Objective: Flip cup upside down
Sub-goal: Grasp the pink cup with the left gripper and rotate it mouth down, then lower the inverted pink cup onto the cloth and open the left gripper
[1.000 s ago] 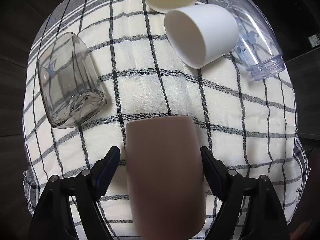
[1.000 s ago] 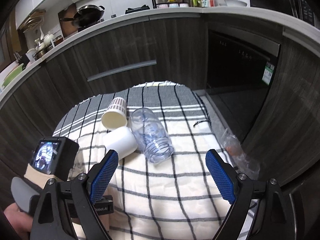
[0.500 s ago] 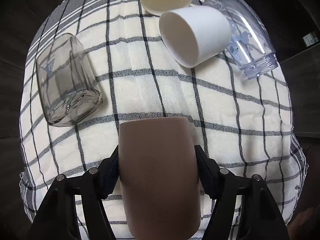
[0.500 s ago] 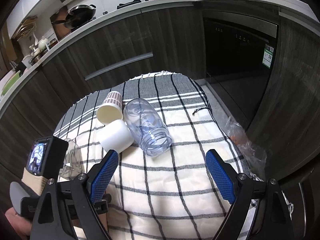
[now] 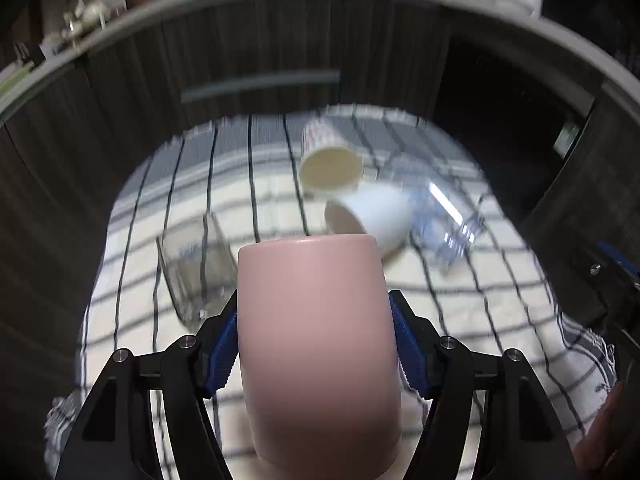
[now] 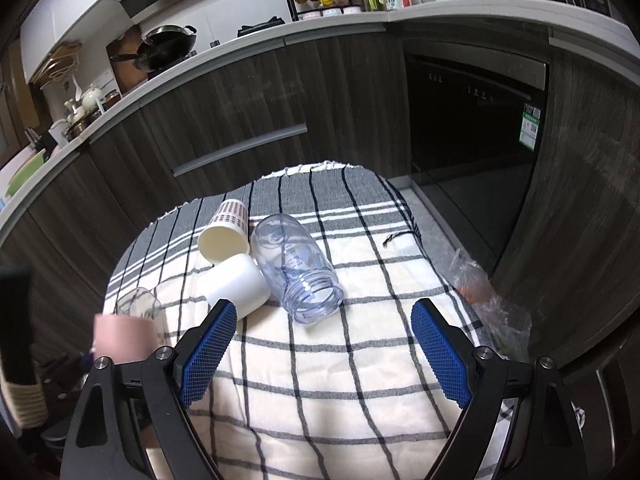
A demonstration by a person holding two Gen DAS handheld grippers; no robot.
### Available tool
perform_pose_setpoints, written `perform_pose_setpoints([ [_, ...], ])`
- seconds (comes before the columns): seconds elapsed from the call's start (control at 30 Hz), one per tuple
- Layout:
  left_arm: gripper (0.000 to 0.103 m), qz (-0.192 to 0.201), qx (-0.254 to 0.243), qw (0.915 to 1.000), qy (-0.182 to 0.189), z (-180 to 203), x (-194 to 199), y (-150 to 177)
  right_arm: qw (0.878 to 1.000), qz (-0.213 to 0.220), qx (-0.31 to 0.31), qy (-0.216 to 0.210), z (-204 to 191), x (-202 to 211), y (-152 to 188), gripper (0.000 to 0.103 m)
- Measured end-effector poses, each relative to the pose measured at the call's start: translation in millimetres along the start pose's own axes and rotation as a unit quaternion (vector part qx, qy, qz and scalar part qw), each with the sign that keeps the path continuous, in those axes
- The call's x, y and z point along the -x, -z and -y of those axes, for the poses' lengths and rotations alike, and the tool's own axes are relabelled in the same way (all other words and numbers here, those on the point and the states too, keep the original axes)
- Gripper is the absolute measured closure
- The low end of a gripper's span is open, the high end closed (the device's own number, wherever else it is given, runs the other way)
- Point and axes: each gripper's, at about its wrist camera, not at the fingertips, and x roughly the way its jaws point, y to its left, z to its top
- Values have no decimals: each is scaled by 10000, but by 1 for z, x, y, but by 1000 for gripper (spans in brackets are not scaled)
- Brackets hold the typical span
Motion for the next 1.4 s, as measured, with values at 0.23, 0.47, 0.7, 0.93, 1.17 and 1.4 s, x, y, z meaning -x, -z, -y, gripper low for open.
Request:
perform_pose_setpoints([
  [0.23,35,1461,-139,9892,-14,-2,-5,14,9990,169,365,194,-12,1,7,14],
  [0.47,35,1154,249,9929,139,-17,-31,20,9975,218,652,175,-22,3,11,14],
  [0.7,35,1079,23,9941,58,-12,-19,42,9979,155,625,106,-21,3,11,14],
  [0.93,35,890,8,9959,146,-10,-14,56,9977,133,664,64,-23,4,13,14],
  [1.17,31,849,0,9963,160,-5,-11,62,9973,138,711,73,-24,5,17,14],
  [1.4,20,1044,-17,9945,64,-4,5,61,9973,235,692,40,-23,10,19,14],
])
